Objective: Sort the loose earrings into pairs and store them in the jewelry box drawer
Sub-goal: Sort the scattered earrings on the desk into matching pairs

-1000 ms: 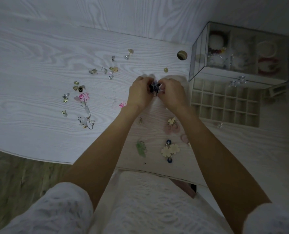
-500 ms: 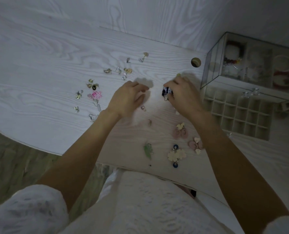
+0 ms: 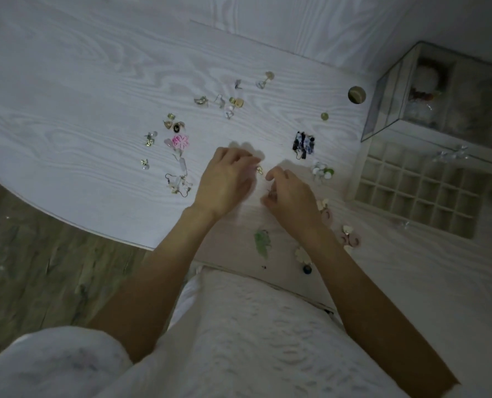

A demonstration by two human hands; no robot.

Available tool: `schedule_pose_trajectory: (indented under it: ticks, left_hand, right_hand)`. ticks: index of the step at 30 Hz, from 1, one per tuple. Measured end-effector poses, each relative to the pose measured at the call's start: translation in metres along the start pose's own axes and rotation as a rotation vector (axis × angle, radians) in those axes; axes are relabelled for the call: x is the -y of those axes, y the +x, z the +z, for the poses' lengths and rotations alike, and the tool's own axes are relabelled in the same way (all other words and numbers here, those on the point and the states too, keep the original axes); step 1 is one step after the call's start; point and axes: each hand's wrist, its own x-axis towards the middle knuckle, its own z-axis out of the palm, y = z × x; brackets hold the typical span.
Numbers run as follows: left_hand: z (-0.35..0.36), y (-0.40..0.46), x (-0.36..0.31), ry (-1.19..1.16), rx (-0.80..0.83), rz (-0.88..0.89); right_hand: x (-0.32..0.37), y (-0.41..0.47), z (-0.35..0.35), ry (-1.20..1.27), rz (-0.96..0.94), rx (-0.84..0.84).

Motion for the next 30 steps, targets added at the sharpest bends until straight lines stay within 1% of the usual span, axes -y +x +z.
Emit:
schedule_pose_trajectory:
  ticks: [2, 5, 8, 11, 14, 18, 20, 23, 25, 27, 30]
  left_hand:
    - [0.004, 0.004, -0.002, 0.059, -0.005, 0.061]
    - [0.006, 0.005, 0.000, 0.089, -0.045, 0.093]
    - [0.010, 0.000, 0.006, 0.086, -0.057, 0.083]
    - [0.017, -0.013, 0.008, 0.074, -0.091, 0.056]
    - [0.017, -0.028, 0.002, -0.024, -0.158, -0.017]
    - [0.007, -0.035, -0.005, -0.224, -0.257, -0.203]
    - [0.003, -0.032, -0.002, -0.285, -0.242, -0.277]
    - [-0.001, -0.025, 0.006, -0.267, -0.153, -0.335]
    - [-0.002, -0.021, 0.007, -0.236, -0.091, -0.331]
    - [-0.002, -0.018, 0.009, -0.220, -0.062, -0.296]
    - [-0.001, -0.019, 0.009, -0.202, -0.057, -0.263]
  right_hand:
    - [-0.005, -0.001, 0.001, 0.046, 0.016, -0.032]
    - [-0.011, -0.006, 0.001, 0.119, 0.023, -0.112]
    - [-0.016, -0.011, 0.002, 0.157, 0.022, -0.184]
    - [-0.020, -0.019, 0.002, 0.161, 0.021, -0.195]
    - [-0.022, -0.024, 0.006, 0.142, -0.004, -0.194]
    - [-0.020, -0.013, 0.009, 0.098, -0.012, -0.174]
    - [-0.017, -0.003, 0.008, 0.088, -0.014, -0.176]
    - [-0.011, 0.010, 0.004, 0.125, -0.003, -0.173]
    - [-0.011, 0.012, 0.003, 0.144, 0.009, -0.168]
    - [-0.013, 0.007, 0.003, 0.161, -0.005, -0.176]
    - [-0.014, -0.001, 0.006, 0.128, -0.100, -0.191]
